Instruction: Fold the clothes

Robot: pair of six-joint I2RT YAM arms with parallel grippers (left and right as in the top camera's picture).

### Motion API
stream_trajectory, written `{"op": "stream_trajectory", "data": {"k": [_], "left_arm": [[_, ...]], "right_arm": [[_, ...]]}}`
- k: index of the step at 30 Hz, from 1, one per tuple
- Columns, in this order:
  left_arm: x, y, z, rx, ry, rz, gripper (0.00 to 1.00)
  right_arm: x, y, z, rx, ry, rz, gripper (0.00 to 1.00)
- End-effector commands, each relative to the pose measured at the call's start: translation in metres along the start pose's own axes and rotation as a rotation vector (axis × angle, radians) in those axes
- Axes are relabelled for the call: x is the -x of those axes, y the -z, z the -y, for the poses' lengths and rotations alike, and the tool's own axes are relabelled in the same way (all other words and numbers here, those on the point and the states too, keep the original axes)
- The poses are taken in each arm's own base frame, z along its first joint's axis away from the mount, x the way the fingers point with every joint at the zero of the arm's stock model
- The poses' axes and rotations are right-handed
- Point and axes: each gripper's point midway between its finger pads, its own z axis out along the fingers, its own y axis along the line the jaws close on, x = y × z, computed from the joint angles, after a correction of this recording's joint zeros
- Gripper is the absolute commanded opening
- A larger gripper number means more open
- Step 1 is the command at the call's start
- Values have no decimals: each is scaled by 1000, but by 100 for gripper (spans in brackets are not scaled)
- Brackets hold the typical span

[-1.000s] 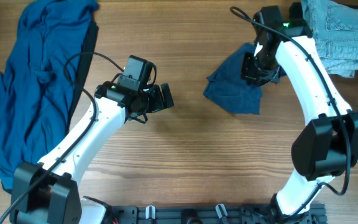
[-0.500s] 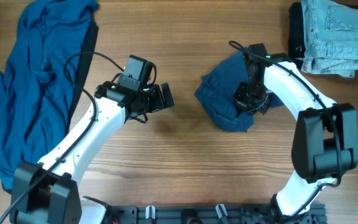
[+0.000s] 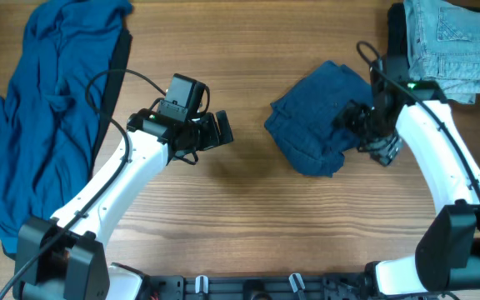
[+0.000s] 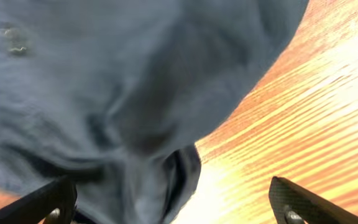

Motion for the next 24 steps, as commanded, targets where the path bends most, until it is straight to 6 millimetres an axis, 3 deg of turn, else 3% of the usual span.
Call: {"op": "stream_trajectory", "data": {"k": [1,5,9,12,16,17,21,23,24], "left_arm": [[0,1,-1,-4,-1,1,100],[-2,1,-2,1,0,-7,100],[-2,1,-2,1,1,-7,100],[-2,1,-3,2,0,-7,100],[-2,1,-3,2,1,-8,100],[-2,1,-3,2,1,-9,100],[-3,1,-3,4,1,-10,100],[-3,1,-3,4,1,-10,100],[-3,1,-3,4,1,-10,100]], "right_arm": [[-14,-33,8,10,-133,-41,100],[8,-51,-5,154,-152,12,100],[33,-54,-16,264,-123,88,100],[49,-56,-37,377,-65,117,98],[52,-68,-43,393,-41,111,16],[55,-66,-45,400,-11,126,6],[78,-31,-73,476,157,206,4],[105,19,-102,539,286,309,4],[123,57,-119,572,369,395,4]]}}
